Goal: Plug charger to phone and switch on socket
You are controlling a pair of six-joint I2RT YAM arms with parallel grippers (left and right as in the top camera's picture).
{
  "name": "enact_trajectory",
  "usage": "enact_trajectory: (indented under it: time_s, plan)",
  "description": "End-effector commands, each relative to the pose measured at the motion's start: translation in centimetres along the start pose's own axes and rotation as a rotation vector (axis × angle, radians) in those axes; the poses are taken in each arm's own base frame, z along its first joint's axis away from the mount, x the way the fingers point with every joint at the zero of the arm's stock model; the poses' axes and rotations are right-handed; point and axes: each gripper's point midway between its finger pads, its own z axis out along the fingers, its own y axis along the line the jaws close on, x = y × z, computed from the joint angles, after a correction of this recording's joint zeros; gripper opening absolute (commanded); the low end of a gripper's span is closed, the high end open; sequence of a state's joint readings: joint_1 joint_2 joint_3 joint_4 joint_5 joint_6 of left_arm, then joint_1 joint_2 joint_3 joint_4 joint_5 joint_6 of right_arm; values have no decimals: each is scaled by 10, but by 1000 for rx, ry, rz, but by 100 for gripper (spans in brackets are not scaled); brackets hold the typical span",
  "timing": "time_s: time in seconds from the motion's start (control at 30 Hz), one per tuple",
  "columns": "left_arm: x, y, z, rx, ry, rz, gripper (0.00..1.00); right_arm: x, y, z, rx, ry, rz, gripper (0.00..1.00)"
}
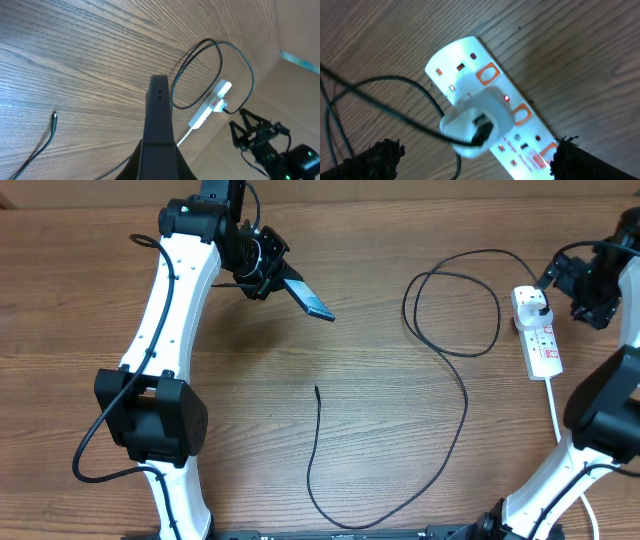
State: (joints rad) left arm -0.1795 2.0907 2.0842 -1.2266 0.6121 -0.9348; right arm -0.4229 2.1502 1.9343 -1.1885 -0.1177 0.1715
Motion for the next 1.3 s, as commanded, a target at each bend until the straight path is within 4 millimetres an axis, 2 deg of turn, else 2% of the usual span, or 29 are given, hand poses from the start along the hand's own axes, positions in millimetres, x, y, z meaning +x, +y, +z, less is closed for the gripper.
enact_trajectory:
  time_s: [0.0,0.13,0.4,1.27]
  plan:
    - [6,-10,-9,31,-6,39,4,-5,4,7,-28,-2,-20,100]
    - [6,-11,-9,31,-6,40,4,-4,10,17,-69,15,-37,100]
    - [6,-11,-9,31,-6,39,4,6,3,44,-52,86,-27,100]
    - [6,-11,-9,31,-6,36,4,17,2,53,-59,133,-19,100]
